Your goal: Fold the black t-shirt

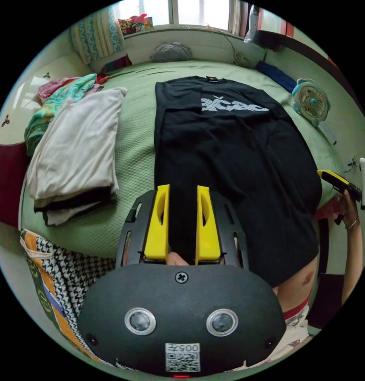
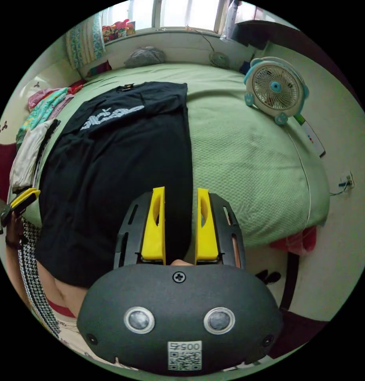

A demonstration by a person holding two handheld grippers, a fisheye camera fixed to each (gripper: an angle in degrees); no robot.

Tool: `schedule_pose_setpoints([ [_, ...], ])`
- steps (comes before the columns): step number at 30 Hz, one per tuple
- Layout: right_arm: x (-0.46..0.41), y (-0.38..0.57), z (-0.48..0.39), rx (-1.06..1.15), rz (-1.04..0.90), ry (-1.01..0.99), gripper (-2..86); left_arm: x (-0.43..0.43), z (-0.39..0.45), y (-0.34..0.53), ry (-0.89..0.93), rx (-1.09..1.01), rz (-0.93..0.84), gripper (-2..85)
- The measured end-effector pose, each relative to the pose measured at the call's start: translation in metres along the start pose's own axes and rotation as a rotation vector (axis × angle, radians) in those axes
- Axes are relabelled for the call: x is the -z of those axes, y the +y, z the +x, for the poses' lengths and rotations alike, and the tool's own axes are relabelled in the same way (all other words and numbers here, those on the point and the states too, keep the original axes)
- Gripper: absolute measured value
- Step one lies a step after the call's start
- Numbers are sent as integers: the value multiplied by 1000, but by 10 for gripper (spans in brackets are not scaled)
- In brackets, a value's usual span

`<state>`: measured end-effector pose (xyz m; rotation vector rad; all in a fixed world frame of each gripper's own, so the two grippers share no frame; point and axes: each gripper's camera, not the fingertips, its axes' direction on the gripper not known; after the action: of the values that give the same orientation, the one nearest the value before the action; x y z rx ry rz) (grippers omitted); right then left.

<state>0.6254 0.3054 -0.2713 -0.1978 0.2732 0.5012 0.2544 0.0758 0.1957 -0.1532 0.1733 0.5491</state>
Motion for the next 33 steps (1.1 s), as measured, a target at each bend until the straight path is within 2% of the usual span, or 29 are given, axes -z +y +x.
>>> schedule_pose_setpoints([
  [5, -12, 22, -1, -39, 13, -5, 87, -20, -11, 26, 90, 49, -89, 115],
  [10, -13, 42, -9, -16, 67, 61, 70, -16, -10, 48, 51, 35, -29, 115],
  [17, -9, 55, -4, -22, 52, 29, 64, -4, -17, 67, 54, 38, -45, 110],
  [21, 1, 71, -12, 26, 91, 16, -1, 7, -20, 78, 57, 50, -57, 44],
  [28, 33, 72, -9, 30, 147, -9, -11, 57, -31, 82, 30, 19, 53, 4],
  [33, 51, 26, -5, 25, 226, 30, -11, 84, -45, 49, -46, 17, 134, 3],
])
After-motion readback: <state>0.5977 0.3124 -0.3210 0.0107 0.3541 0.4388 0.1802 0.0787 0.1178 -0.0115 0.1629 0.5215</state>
